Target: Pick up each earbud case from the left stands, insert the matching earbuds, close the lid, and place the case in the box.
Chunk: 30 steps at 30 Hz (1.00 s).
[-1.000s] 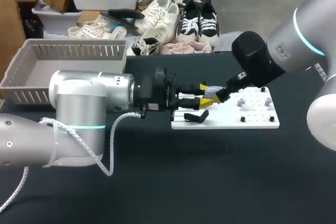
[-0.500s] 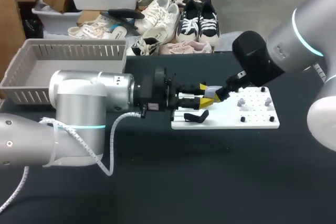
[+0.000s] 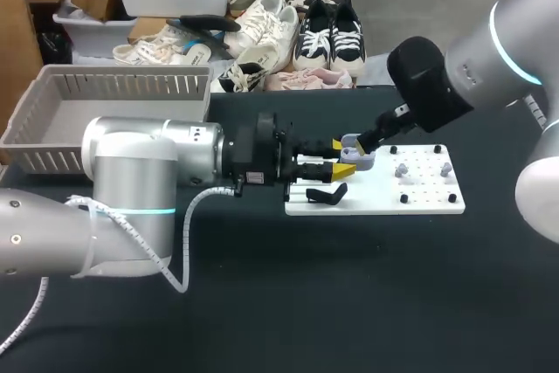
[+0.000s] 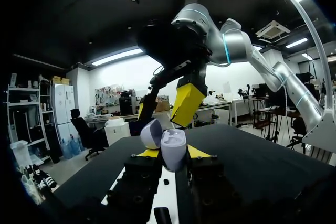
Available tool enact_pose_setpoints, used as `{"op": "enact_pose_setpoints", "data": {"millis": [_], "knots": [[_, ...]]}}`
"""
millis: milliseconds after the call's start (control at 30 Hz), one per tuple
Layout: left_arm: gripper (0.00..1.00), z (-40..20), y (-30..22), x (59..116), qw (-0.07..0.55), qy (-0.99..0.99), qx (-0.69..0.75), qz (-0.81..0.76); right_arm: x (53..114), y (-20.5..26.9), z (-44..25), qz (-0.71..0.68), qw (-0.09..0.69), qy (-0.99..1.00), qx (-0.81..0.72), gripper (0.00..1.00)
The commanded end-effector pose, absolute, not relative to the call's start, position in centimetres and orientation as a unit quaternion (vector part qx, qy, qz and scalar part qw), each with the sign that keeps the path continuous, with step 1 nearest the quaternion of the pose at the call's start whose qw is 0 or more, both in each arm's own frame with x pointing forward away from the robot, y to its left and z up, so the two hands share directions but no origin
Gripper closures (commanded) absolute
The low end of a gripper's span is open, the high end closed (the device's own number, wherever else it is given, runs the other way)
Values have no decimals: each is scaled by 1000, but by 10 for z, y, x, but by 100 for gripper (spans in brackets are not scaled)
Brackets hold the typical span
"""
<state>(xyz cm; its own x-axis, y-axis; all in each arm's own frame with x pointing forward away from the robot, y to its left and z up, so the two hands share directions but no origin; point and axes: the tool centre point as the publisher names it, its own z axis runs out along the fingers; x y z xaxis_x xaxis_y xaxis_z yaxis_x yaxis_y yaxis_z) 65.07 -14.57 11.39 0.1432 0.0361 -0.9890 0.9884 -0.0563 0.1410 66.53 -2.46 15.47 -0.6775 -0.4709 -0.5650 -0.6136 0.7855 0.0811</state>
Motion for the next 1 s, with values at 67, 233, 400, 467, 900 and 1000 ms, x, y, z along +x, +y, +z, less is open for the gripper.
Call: {"op": "enact_pose_setpoints", "data": {"millis": [67,233,400,467,900,1000], "knots": [[100,113,-146,651,512,459,557,-466,662,-35,168,84,284,908,-297,0],[100,113,-146,651,512,459,557,-466,661,-62,176,6,281,913,-297,0],[100,113,-146,651,512,459,557,-466,661,-86,172,-50,265,919,-287,0],[100,113,-146,651,512,459,557,-466,660,-94,168,-62,258,922,-283,0],[100,108,-136,648,508,472,547,-469,667,-121,129,-87,195,941,-264,0],[100,108,-136,648,508,472,547,-469,670,-126,122,-88,181,945,-258,0]]}}
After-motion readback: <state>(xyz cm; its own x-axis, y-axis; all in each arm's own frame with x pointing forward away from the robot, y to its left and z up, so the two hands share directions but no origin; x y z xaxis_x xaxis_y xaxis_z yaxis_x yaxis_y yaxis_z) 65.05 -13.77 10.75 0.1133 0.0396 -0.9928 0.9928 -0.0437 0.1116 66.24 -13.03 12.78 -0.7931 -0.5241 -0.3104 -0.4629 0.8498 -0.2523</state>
